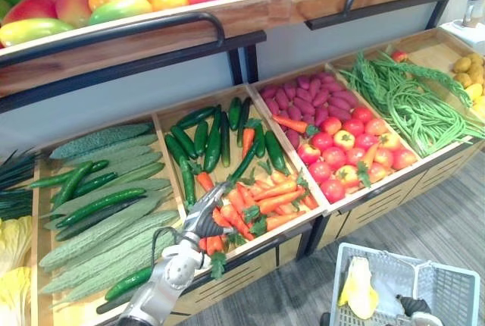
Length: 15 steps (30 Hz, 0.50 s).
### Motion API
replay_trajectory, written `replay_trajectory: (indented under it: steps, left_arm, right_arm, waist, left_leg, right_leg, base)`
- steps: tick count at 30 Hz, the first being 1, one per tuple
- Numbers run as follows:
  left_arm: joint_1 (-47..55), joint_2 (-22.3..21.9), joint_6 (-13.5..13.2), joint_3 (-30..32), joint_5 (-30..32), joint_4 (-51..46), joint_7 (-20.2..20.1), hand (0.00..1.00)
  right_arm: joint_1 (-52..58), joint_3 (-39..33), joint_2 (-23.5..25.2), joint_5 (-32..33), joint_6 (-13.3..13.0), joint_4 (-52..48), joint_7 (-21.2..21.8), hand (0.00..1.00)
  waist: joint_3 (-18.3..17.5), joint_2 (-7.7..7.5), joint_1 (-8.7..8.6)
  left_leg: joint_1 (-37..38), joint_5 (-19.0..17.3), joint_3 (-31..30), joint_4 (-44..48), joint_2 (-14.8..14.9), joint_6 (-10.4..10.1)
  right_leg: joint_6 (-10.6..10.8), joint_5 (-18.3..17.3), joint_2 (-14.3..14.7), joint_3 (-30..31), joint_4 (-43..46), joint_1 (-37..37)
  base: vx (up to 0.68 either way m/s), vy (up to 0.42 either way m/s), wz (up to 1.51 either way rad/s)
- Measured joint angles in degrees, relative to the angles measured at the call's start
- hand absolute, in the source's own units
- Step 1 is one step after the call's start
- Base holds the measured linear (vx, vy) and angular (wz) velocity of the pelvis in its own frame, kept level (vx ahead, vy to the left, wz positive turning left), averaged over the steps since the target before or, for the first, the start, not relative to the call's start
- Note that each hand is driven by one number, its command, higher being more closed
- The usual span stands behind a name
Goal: Pick vegetable in the basket
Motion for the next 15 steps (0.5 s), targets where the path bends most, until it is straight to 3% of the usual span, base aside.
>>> replay_trajectory:
  steps: [8, 15]
  left_arm:
    - [-5.62, 0.39, -0.38, -4.07, 2.37, 5.56, 0.91, 0.00]
    - [-11.37, 0.38, 0.44, -5.73, 2.67, 12.88, 2.48, 0.00]
  right_arm:
    - [0.86, 0.16, 1.11, 0.00, -0.10, -1.11, -0.44, 1.00]
    - [0.86, 1.10, 2.27, 0.09, -0.83, -1.65, -1.05, 1.00]
  waist:
    - [-0.27, 0.38, -0.22]
    - [-0.30, -0.20, -0.78]
  left_leg:
    - [2.09, 0.08, 1.86, -1.90, 0.24, -0.43]
    - [2.37, -0.14, 3.64, -1.79, 0.37, -0.74]
  right_leg:
    - [0.11, 0.11, 0.86, 1.33, -1.30, 0.88]
    - [0.12, 0.11, 1.16, 3.07, -0.86, -0.03]
  base:
    - [0.03, -0.020, -0.11]
    - [-0.01, -0.031, -0.12]
